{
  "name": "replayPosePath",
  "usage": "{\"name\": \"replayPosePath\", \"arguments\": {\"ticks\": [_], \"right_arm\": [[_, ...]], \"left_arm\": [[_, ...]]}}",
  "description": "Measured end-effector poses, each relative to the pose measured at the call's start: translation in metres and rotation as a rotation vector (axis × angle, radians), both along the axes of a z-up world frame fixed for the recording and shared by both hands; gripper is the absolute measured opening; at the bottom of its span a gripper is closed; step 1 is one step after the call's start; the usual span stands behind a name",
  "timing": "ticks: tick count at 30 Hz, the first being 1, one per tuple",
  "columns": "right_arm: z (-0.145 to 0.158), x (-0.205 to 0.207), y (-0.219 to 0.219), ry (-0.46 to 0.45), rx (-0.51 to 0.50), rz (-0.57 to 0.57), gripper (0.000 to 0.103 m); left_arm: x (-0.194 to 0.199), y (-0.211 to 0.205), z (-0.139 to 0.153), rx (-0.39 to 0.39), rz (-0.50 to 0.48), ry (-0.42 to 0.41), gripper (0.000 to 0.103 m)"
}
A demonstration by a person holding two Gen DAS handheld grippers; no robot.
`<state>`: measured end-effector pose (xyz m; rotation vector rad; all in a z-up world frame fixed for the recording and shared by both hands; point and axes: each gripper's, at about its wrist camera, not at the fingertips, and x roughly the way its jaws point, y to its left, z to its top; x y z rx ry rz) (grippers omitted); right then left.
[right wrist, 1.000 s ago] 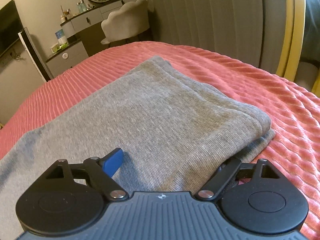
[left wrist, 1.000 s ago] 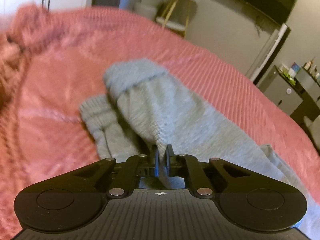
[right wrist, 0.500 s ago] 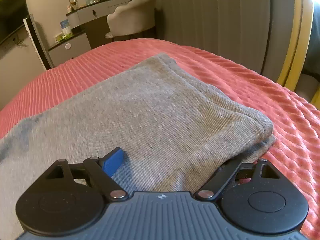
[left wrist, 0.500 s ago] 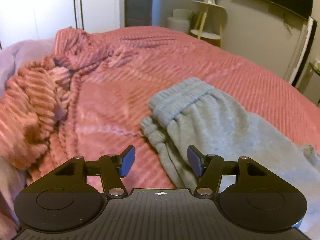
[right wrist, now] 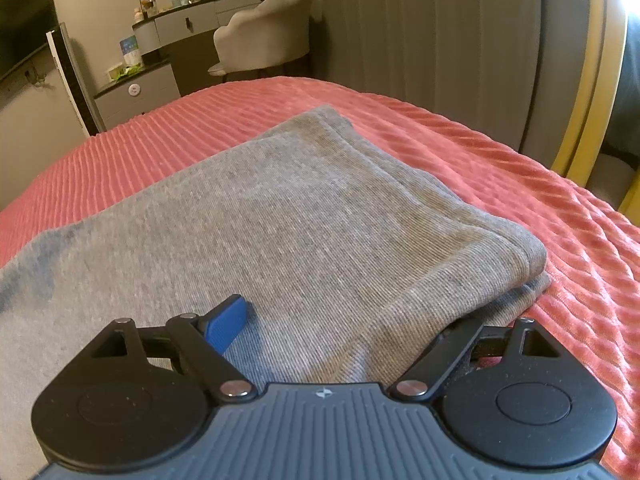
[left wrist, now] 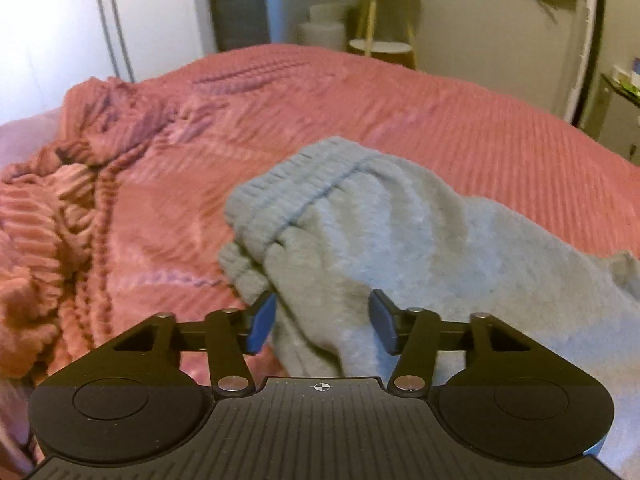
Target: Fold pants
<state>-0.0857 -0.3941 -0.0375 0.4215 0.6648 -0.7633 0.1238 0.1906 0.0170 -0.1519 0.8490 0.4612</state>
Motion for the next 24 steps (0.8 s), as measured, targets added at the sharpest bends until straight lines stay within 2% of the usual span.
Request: {"name": "replayPosePath", "arguments": {"ticks": [3,12,19,24], "right_arm": [[-0.001,0.001,0.002,0.003,-0.012,0.000,0.086],[-0.002,0.000,0.003,0.000,-0.027,-0.001,0.086],[-0.003,-0.001,0.005,-0.005,-0.040,-0.001,0.086],[-0.004,0.000,0.006,-0.004,-0.052,0.001,0.086]], "left_arm": [[0.002,-0.003,-0.004,0.003,-0.017,0.013,0.046],[0.009,-0.020,-0.014,0.123,-0.068,0.067,0.027],[0.011,-0.034,-0.019,0.227,-0.102,0.093,0.020],[0.008,-0.032,-0.022,0.273,-0.115,0.107,0.014]]}}
